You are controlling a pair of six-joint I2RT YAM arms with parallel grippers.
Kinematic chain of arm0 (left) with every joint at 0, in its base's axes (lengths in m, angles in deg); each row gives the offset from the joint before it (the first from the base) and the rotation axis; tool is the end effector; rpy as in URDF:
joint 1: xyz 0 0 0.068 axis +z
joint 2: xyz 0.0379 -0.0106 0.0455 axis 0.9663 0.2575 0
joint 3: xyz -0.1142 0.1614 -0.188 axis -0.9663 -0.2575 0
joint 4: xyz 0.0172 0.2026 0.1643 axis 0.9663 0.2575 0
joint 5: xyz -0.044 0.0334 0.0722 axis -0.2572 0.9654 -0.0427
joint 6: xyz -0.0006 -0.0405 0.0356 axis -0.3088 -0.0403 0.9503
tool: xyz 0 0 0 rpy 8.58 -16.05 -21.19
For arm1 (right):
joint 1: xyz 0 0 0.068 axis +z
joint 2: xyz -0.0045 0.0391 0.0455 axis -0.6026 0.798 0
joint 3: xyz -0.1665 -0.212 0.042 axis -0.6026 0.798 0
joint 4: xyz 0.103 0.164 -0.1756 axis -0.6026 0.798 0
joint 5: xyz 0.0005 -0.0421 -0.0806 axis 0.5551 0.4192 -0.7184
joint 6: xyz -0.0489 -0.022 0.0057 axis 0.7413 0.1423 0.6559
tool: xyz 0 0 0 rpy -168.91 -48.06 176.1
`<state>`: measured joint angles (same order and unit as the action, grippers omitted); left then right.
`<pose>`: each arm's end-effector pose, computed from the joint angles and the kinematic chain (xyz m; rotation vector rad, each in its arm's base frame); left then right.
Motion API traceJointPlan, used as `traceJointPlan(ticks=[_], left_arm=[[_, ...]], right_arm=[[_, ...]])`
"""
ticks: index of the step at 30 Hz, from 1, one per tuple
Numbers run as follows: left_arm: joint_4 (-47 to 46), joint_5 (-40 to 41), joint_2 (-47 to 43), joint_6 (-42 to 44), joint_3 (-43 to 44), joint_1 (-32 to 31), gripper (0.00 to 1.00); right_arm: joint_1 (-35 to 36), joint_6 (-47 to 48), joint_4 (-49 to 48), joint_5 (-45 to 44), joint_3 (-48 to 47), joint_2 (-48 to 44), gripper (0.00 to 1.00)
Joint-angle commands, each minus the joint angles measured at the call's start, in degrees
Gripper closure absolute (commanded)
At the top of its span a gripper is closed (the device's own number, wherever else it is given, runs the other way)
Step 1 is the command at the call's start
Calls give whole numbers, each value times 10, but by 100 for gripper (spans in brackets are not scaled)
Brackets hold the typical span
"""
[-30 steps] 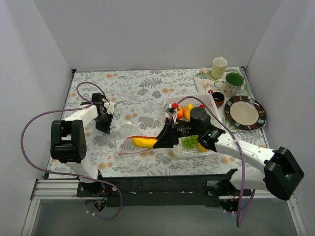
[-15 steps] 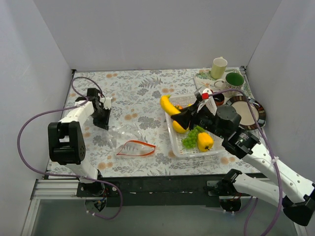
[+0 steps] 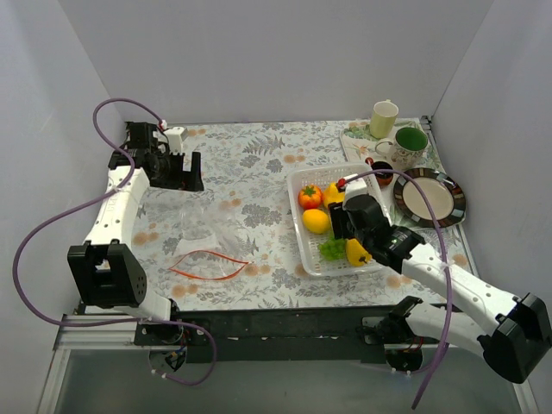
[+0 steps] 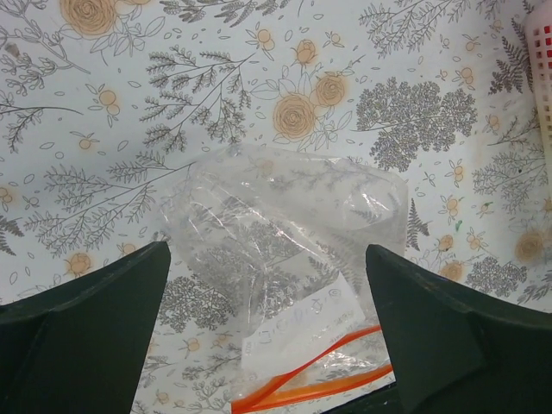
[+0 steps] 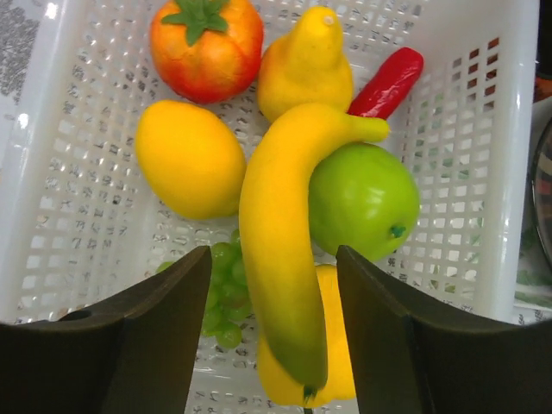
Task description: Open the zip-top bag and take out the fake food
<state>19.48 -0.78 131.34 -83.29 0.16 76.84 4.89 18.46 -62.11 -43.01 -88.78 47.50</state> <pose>0.3079 -0.0020 0.3211 -0.5656 2.5565 -0.5930 0.1707 0.1343 0.2642 -0.3569 2.0572 0.1012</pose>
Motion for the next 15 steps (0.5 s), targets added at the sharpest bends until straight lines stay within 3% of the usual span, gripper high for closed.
traceJointPlan(ticks=[1,2,15], left_arm=[[20,-35,-11,-5,26,0,2],[31,-40,-12,-3,29,0,2],[49,-88,-77,5,-14,0,2]], right_arm=[[-6,-10,-1,-55,-47,21,21],[-6,-12,13,-53,-58,24,3],[6,-14,29,140,-139,-12,1]])
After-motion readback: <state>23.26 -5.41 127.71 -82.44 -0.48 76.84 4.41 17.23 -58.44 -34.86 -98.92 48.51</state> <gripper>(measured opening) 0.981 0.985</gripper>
